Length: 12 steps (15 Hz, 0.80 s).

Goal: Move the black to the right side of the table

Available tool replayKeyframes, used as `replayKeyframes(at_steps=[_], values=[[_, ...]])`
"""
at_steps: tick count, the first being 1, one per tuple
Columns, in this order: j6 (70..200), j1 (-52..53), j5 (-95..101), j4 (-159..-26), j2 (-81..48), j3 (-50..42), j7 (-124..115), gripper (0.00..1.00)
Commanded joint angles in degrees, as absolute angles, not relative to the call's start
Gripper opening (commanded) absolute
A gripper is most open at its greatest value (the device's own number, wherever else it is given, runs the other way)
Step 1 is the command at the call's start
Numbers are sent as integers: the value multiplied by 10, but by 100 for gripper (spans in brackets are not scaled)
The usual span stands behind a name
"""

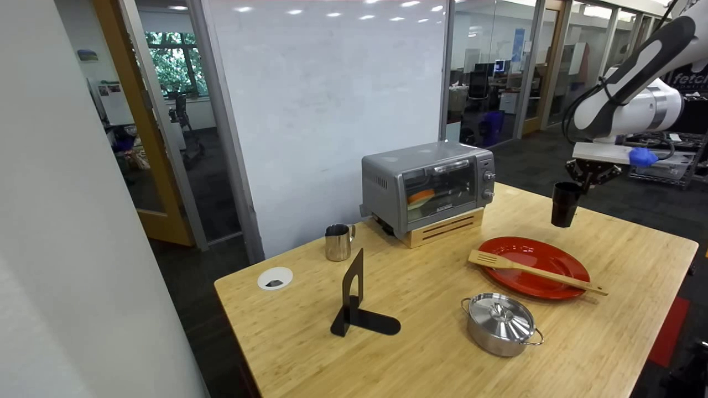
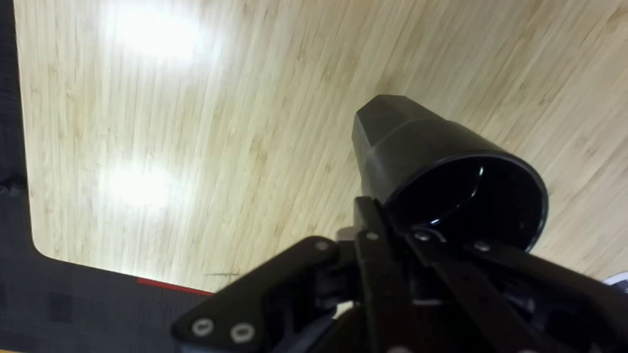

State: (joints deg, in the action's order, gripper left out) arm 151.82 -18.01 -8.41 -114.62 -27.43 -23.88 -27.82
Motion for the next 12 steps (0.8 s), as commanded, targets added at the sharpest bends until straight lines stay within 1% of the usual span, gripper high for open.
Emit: replayKeyframes(at_steps=[1,12], values=[[1541,-180,-95,-1164,-266,-231,-270,1],[1532,-204,-148,-1166,-273,-194,-222,1]])
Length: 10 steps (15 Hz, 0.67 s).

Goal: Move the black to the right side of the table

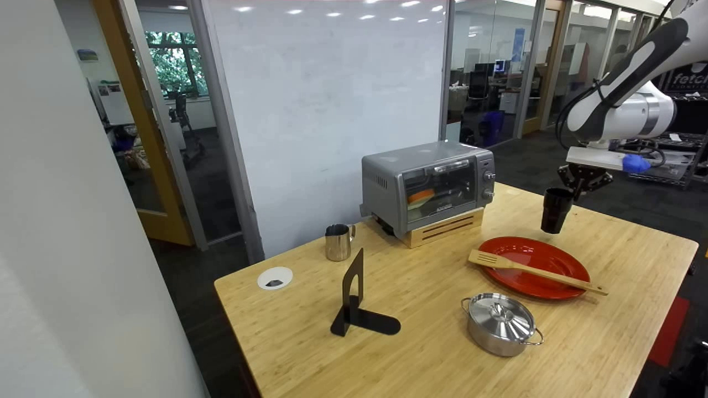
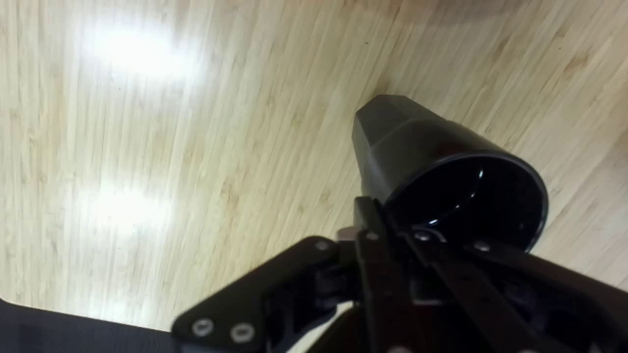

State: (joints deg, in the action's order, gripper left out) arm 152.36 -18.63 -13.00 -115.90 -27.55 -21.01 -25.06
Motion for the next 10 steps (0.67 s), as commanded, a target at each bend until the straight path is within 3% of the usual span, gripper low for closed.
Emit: replayKeyframes(at_steps=[1,10], values=[[1533,-206,-151,-1167,-275,-194,-218,1],[1533,-232,-165,-1170,-282,-184,-182,1]])
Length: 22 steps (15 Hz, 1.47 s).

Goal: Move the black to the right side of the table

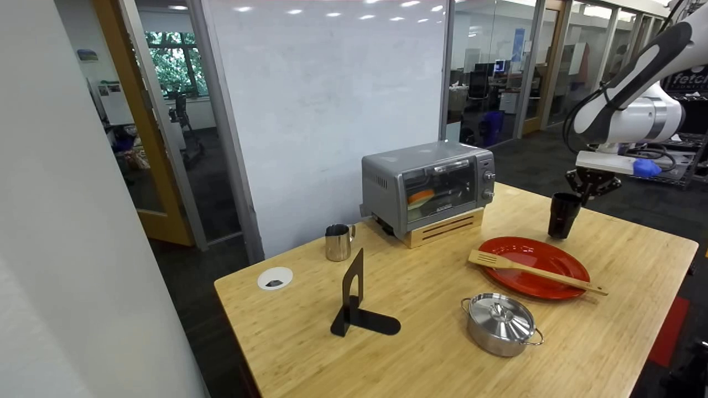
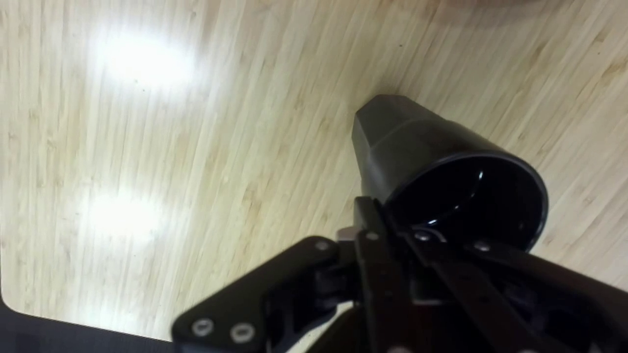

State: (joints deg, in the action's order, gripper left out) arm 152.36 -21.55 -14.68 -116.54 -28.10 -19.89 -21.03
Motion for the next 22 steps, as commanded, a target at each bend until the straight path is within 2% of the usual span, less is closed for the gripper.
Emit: replayKeyframes(at_steps=[1,15,16,17,22], values=[[1533,-232,-164,-1171,-282,-184,-181,1],[1536,-227,-153,-1174,-286,-189,-170,1],[1535,-227,-152,-1173,-286,-189,-170,30],[1535,-226,-151,-1173,-286,-190,-171,31],[1533,-222,-148,-1175,-280,-191,-171,66]])
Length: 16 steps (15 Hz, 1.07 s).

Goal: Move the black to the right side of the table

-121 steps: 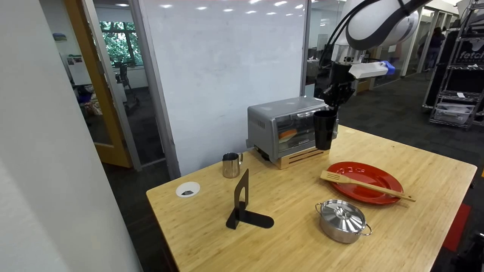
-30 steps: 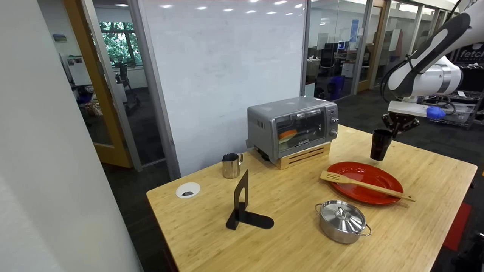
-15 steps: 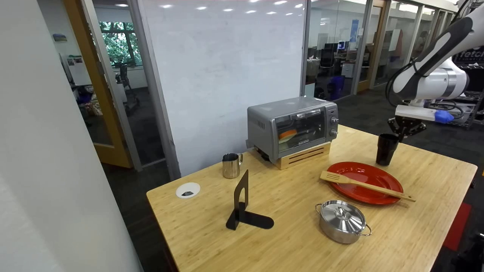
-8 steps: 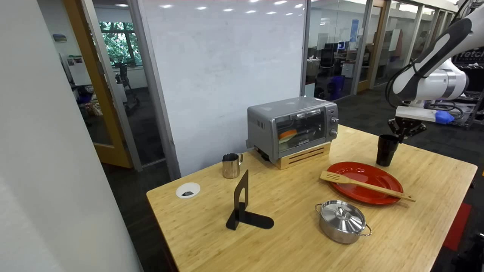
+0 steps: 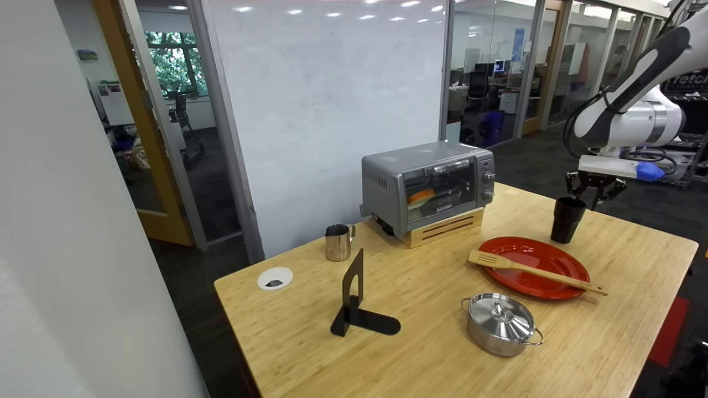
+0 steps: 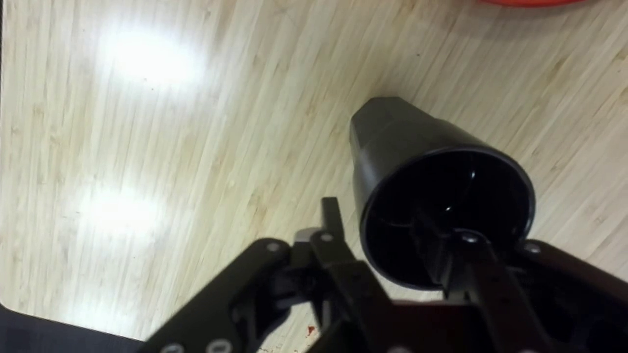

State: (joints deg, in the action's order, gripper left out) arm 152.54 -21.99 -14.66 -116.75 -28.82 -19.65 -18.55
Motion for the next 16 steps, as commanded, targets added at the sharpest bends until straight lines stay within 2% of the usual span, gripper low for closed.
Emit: replayKeyframes(at_steps=[1,4,6,11,16], values=[[1528,-221,-146,-1178,-273,-191,-168,72],[1506,-213,-134,-1191,-238,-196,-162,93],[1477,-207,-121,-1200,-202,-203,-157,100],[1375,-190,-49,-1231,-60,-216,-155,100],[1252,-173,18,-1235,73,-183,-112,100]])
